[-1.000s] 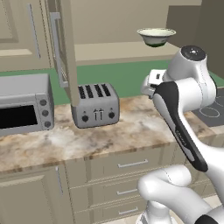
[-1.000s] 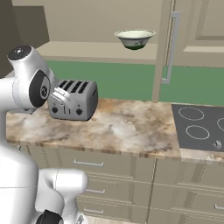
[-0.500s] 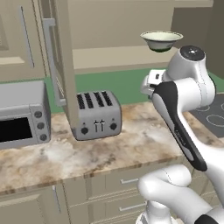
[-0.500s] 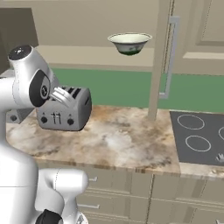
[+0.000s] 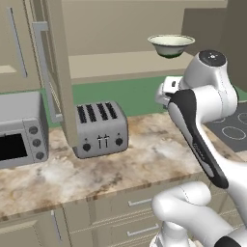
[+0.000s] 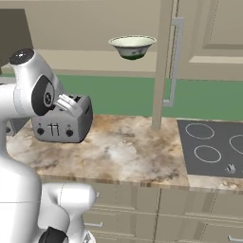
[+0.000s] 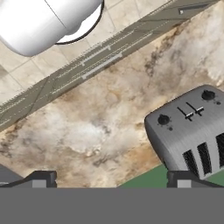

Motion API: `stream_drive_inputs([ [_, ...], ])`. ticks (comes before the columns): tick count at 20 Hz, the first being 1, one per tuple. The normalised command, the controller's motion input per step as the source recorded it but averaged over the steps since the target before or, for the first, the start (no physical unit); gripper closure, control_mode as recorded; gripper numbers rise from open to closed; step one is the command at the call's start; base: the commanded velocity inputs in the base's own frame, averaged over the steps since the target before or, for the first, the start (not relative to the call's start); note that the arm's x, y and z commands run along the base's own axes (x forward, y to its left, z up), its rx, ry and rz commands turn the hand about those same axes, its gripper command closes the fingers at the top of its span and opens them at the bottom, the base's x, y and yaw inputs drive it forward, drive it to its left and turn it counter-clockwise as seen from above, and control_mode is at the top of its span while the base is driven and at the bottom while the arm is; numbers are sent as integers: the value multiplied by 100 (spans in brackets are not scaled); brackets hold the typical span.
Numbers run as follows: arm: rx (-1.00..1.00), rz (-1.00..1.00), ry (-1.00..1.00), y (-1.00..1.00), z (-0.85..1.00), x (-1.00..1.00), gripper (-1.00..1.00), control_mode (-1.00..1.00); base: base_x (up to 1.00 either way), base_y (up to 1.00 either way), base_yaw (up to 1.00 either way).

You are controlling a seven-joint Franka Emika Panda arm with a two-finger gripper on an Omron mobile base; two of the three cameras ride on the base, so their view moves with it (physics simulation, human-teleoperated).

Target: Move the bowls from the cabinet to the plates on the dining table.

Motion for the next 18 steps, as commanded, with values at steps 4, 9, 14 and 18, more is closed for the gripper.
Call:
stream_drive_inputs([
  [4,0,0,0,0,0,0,-100,100,-4,0,-3],
  [9,1,0,0,0,0,-7,-100,-100,-9,0,0],
  [14,2,-1,-15,0,7,-19,-100,-100,0,0,0],
  [18,0,-5,-29,0,32,-7,-100,-100,0,0,0],
])
